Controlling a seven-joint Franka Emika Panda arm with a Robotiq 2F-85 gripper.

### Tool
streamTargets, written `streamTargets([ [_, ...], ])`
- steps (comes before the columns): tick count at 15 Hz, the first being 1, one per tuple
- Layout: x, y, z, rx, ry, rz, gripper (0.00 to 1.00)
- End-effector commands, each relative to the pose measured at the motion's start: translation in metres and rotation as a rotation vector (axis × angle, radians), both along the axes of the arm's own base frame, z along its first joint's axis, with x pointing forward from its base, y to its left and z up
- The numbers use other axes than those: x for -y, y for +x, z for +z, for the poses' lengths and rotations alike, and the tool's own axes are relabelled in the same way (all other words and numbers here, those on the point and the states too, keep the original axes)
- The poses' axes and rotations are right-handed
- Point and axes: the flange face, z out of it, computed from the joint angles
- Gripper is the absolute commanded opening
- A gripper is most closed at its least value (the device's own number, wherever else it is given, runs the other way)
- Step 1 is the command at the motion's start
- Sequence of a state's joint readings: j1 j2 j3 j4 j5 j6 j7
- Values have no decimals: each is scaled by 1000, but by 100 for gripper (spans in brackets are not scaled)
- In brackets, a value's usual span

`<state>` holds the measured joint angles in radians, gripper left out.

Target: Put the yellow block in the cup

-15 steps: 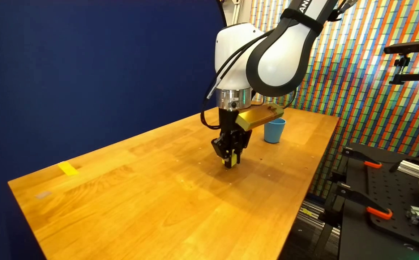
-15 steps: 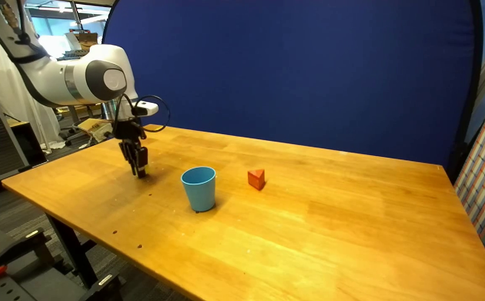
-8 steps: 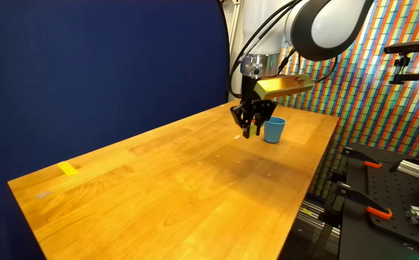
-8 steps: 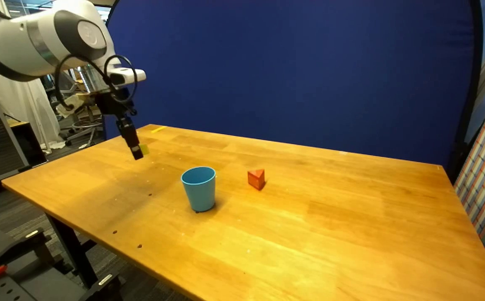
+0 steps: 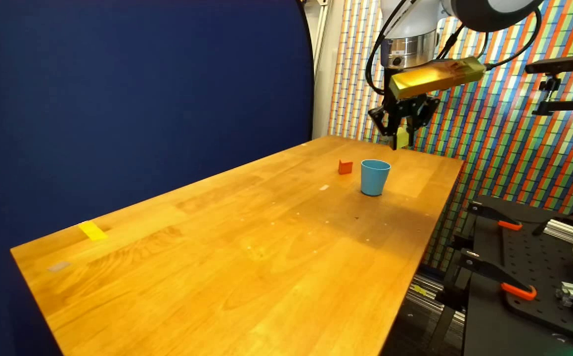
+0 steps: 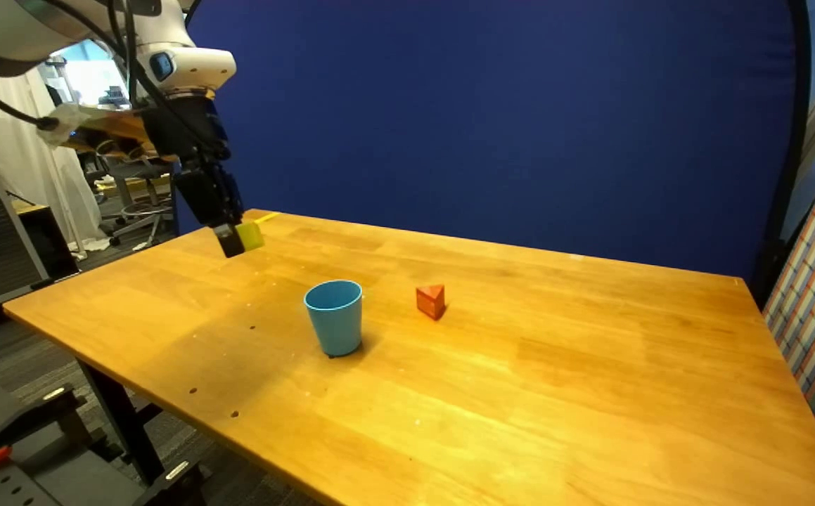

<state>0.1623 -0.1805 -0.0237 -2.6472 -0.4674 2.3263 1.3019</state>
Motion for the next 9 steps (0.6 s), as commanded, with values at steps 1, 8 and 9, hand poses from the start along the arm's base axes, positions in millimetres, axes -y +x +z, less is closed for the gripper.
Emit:
streamTargets([
  [1,33,10,13,2,-16,-58,12],
  [8,68,46,-3,-9,21,-74,12],
  [9,68,52,-8,-16,24,-67,12],
])
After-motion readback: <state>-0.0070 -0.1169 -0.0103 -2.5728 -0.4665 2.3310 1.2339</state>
